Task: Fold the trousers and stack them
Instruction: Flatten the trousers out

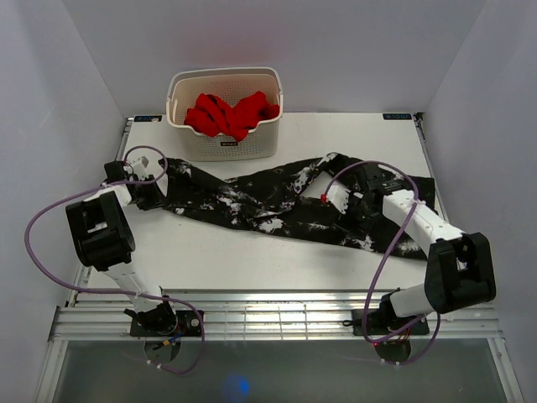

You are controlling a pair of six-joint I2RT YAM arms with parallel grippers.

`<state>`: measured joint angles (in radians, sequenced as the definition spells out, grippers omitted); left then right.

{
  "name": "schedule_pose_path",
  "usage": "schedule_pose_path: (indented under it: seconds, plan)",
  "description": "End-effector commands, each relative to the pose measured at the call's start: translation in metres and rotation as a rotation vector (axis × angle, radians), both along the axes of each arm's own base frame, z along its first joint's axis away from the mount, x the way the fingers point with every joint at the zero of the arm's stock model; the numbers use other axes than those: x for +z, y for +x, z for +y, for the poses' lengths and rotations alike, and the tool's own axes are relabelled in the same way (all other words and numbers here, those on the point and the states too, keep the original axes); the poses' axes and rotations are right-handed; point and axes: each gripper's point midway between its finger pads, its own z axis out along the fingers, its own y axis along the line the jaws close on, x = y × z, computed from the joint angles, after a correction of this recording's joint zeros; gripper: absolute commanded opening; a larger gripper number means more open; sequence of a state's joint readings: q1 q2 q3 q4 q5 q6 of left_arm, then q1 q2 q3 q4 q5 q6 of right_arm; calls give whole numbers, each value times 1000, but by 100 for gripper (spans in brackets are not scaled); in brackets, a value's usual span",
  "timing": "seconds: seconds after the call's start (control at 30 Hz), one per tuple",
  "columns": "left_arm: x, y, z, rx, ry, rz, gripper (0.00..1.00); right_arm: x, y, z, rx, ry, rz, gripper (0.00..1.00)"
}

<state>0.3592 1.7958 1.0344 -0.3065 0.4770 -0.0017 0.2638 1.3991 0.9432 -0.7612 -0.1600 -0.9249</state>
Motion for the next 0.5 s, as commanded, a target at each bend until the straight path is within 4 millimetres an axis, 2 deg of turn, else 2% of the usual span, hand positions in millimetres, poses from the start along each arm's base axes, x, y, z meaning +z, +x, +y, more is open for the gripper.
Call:
schedule_pose_path:
  seconds: [0.0, 0.07, 0.13, 0.2, 0.23, 0.33, 0.47]
  plan:
    - [6, 6, 0, 16, -6, -7, 33, -10, 8, 15, 7, 14, -24, 69]
    - [11, 3, -1, 10, 2, -9, 26, -17, 6, 19, 25, 3, -15, 57]
    - [14, -1, -3, 6, 0, -12, 23, -18, 5, 21, 35, 6, -13, 52]
    - [24, -4, -6, -1, -6, -27, 34, -16, 4, 24, 41, 12, -17, 50]
    - [23, -8, -9, -6, -17, -22, 44, -15, 4, 25, 45, 15, -20, 49]
    - [25, -13, -15, -4, -45, -13, 51, -12, 3, 26, 53, 23, -25, 44]
    - [13, -15, -20, -1, -89, 19, 51, -12, 2, 30, 62, 30, -17, 31]
